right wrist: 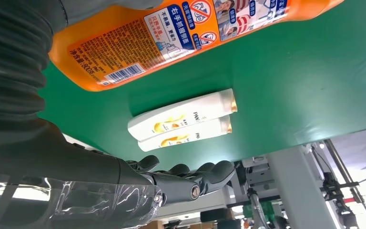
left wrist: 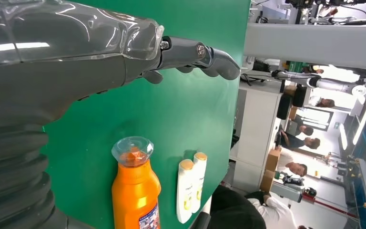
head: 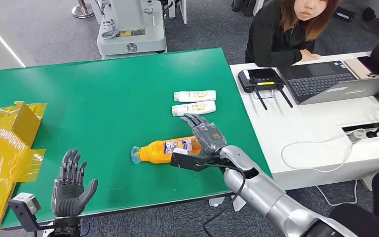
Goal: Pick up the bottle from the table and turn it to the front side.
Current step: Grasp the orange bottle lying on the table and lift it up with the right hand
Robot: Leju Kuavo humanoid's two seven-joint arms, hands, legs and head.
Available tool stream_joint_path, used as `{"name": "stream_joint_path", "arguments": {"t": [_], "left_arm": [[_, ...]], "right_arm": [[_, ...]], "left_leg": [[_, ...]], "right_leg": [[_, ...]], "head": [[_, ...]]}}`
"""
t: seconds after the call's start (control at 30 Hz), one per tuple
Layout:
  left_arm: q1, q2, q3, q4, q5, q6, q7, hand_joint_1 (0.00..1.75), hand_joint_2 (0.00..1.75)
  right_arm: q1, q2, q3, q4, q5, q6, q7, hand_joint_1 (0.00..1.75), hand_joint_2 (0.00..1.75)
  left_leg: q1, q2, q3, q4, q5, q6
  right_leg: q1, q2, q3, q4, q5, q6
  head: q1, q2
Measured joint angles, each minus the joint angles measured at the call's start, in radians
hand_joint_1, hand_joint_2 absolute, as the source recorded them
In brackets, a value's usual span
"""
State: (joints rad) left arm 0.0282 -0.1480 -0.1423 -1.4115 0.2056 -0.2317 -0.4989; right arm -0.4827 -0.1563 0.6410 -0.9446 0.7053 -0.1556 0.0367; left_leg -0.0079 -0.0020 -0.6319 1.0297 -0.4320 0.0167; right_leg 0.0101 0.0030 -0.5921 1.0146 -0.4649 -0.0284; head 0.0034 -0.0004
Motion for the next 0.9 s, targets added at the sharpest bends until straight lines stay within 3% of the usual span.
{"name": "stream_joint_path", "arguments": {"t": [0.4,0.9], "left_arm": [[-0.010,-0.001,0.000,0.000,0.007,-0.010,0.006,0.00,1.75],[-0.032,-0.002,0.000,0.000,0.027,-0.020,0.020,0.00,1.75]], "right_arm": [[-0.002,0.006,-0.013,0.036,0.003,0.042,0.013,0.00,1.75],[-0.067,0.097,0.007,0.248,0.023,0.140,-0.028,0.00,1.75]], "left_leg": [[0.000,0.000,0.000,0.000,0.000,0.000],[0.000,0.000,0.000,0.000,0.000,0.000]], "right_leg": [[0.000,0.000,0.000,0.000,0.000,0.000],[0.000,0.000,0.000,0.000,0.000,0.000]], "head": [[0.000,0.000],[0.000,0.000]]}}
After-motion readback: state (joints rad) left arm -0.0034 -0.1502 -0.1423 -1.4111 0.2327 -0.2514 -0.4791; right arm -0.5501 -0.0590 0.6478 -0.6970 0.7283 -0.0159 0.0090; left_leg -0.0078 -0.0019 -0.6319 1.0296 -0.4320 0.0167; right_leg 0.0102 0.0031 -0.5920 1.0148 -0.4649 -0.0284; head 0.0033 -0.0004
